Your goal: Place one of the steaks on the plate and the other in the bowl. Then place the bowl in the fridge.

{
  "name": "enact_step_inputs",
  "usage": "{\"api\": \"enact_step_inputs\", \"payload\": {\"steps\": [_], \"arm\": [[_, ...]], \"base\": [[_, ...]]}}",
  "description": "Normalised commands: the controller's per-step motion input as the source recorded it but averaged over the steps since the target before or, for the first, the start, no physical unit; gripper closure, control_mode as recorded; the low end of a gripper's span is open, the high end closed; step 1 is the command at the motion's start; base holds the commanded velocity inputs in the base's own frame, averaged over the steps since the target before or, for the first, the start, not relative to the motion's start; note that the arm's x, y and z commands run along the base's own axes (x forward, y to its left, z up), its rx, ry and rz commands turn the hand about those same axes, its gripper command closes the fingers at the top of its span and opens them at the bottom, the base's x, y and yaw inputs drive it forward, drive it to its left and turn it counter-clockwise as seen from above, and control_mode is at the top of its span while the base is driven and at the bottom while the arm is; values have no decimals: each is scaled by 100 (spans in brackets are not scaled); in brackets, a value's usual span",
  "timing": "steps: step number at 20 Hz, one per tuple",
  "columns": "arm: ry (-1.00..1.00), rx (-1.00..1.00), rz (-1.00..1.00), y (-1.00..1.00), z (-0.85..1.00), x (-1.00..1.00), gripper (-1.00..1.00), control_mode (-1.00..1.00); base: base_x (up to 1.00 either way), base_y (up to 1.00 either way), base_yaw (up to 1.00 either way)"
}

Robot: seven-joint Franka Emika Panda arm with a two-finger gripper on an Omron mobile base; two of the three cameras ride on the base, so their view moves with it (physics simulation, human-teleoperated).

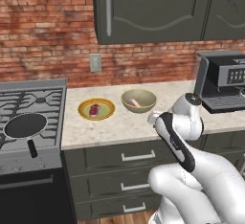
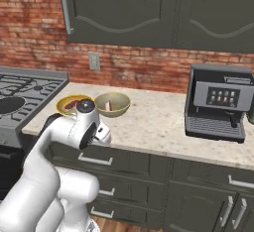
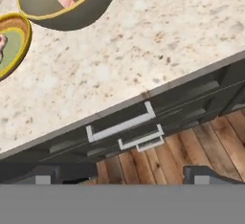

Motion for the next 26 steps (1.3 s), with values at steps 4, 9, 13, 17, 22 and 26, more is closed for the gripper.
{"api": "enact_step_inputs", "payload": {"steps": [4,9,13,17,22,26], "arm": [[35,30,-6,-61,99,55,-100,-100],[21,18,-5,-51,26,46,-100,-100],[1,1,1,-8,-1,71,-100,-100],[0,4,5,-12,-4,60,-100,-100],[-1,1,5,-2,-6,46,-100,-100],[0,0,4,0,-10,40,-100,-100]], "base": [[0,0,0],[0,0,0],[0,0,0],[0,0,0],[0,0,0],[0,0,0]]}}
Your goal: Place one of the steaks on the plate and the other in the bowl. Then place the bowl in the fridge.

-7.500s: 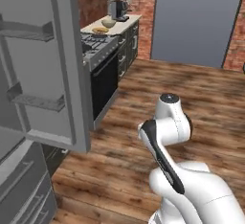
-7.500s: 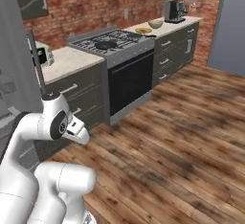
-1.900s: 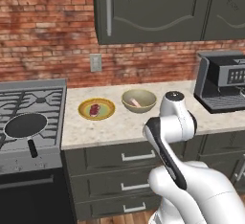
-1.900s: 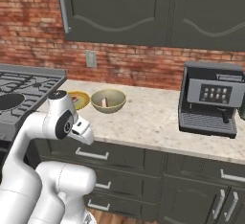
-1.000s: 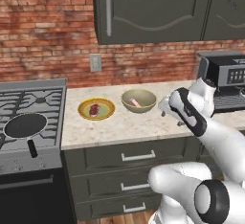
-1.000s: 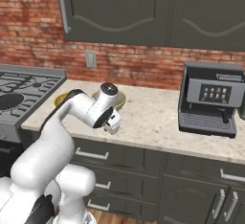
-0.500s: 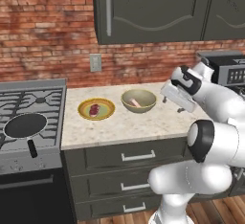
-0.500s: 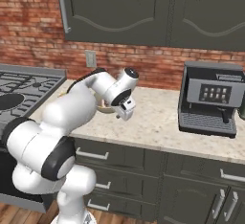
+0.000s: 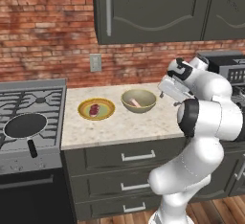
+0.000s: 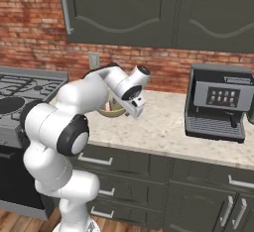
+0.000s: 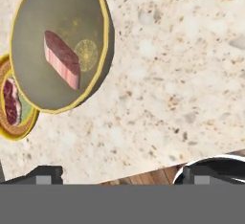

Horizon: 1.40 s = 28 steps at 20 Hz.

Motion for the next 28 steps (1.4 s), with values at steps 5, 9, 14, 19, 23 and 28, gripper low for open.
{"api": "enact_step_inputs", "payload": {"steps": [5,9,14,19,23,28], "arm": [[0,0,2,0,-40,39,-100,-100],[-1,2,5,0,-26,33,-100,-100],[2,2,5,0,0,41,-100,-100],[1,4,11,0,-3,34,-100,-100],[0,0,8,0,-17,26,-100,-100],[0,0,3,0,-25,37,-100,-100]], "base": [[0,0,0],[0,0,0],[0,0,0],[0,0,0],[0,0,0],[0,0,0]]}}
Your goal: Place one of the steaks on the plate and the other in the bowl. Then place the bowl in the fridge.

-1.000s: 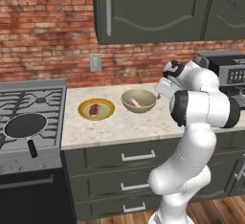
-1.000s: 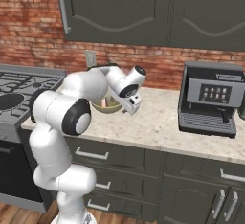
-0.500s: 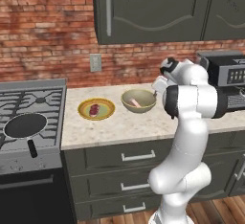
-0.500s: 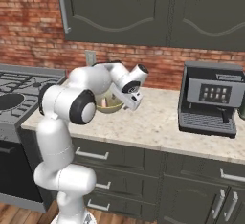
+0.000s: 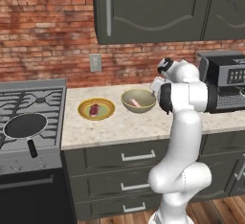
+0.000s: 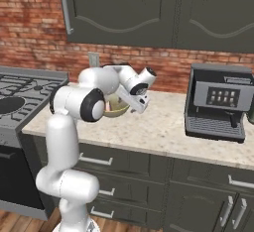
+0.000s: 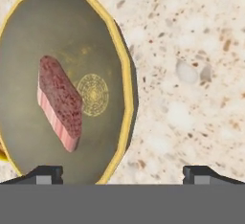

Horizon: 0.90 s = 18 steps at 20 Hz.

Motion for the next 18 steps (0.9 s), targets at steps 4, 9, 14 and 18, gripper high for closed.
{"api": "enact_step_inputs", "payload": {"steps": [4,9,14,18], "arm": [[0,0,0,0,-17,57,-100,-100],[0,0,0,0,-23,46,-100,-100],[0,0,0,0,-27,14,-100,-100],[0,0,3,2,-18,1,-100,-100]], "base": [[0,0,0],[0,0,0],[0,0,0],[0,0,0]]}}
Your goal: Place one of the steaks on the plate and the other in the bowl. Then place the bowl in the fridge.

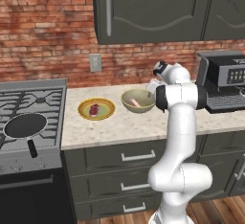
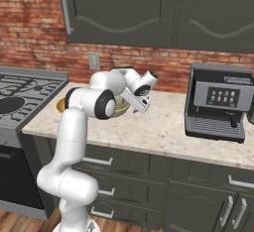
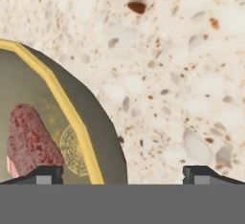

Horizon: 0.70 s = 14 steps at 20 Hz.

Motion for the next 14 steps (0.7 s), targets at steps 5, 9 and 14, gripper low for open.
{"api": "enact_step_inputs", "payload": {"steps": [5,9,14], "arm": [[0,0,2,6,-3,0,-100,-100],[3,0,1,4,0,0,-100,-100],[1,0,0,10,0,0,-100,-100]], "base": [[0,0,0],[0,0,0],[0,0,0]]}}
